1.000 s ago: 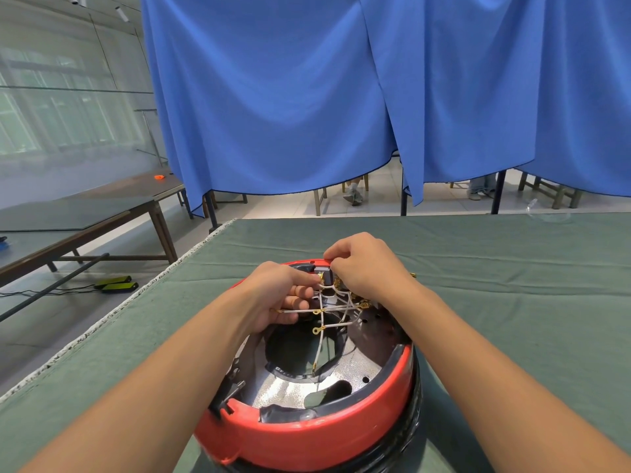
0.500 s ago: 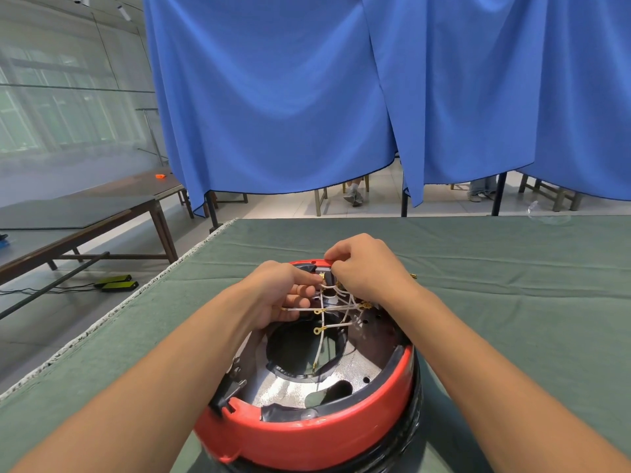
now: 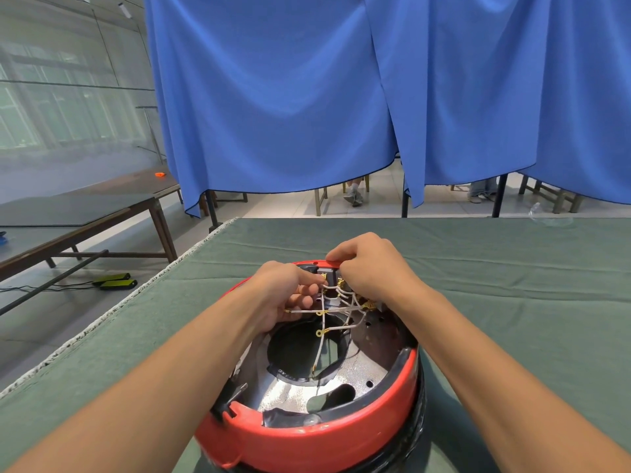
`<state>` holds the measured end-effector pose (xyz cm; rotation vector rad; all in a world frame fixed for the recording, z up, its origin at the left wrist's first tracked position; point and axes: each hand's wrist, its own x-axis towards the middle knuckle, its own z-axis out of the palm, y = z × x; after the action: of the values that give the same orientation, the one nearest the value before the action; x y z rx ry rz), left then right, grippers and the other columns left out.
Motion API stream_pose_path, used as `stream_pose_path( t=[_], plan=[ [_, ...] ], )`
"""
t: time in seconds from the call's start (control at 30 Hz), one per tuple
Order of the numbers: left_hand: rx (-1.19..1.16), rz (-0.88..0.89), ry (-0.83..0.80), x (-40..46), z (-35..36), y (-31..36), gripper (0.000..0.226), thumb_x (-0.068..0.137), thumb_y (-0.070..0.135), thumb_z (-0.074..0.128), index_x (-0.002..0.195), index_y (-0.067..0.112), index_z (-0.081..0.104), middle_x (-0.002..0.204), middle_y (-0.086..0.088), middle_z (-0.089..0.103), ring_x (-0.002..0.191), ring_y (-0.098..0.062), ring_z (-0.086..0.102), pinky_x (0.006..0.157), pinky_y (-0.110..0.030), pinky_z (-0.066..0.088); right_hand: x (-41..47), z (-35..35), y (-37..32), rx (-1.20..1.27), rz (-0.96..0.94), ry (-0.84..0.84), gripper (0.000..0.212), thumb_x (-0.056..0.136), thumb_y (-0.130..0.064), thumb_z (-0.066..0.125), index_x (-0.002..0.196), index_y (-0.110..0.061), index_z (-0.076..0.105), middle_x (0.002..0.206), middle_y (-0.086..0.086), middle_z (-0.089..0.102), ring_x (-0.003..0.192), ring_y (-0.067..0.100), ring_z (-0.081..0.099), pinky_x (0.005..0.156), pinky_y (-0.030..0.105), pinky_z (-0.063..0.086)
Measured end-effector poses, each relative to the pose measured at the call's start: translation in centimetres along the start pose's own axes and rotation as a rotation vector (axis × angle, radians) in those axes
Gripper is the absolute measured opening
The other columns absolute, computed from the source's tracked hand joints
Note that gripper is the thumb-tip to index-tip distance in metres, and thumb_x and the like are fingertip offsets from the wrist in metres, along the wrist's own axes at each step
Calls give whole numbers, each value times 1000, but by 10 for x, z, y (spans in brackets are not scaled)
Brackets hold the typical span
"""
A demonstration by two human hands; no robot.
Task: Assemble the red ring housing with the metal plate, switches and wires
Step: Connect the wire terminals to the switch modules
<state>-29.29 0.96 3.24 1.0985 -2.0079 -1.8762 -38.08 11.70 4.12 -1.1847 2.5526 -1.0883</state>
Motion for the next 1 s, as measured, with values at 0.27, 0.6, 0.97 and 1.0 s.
stream_pose_path(
  t=[0.27, 0.6, 0.97, 1.0],
  plan=[
    [-36, 32, 46, 0, 1, 2, 11, 83, 5, 65, 73, 8, 65, 43, 4, 53, 31, -4, 43, 34, -13, 30, -1, -2, 0, -30, -13, -25, 42, 83, -4, 50, 115, -24, 68, 115, -2, 68, 103, 17, 59, 90, 33, 50],
    [-59, 23, 52, -1, 3, 3, 13, 84, 3, 63, 72, 8, 65, 42, 4, 53, 31, -4, 42, 34, -14, 29, 0, -2, 1, 7, 1, -22, 38, 82, -9, 54, 109, -27, 71, 108, -6, 70, 98, 14, 59, 84, 27, 48],
    [-62, -20, -9, 4, 0, 1, 8, 84, 10, 63, 77, 13, 65, 47, 5, 55, 35, -5, 46, 44, -18, 37, 5, 0, 5, 114, 42, 20, 36, 85, -8, 49, 101, -28, 75, 108, -5, 71, 95, 12, 60, 76, 24, 44],
    [-53, -26, -13, 4, 0, 1, 6, 84, 12, 63, 79, 14, 65, 48, 5, 55, 35, -6, 46, 45, -18, 37, 5, 1, 6, 129, 46, 26, 35, 85, -9, 49, 99, -27, 75, 107, -5, 71, 94, 12, 60, 76, 23, 44]
  ],
)
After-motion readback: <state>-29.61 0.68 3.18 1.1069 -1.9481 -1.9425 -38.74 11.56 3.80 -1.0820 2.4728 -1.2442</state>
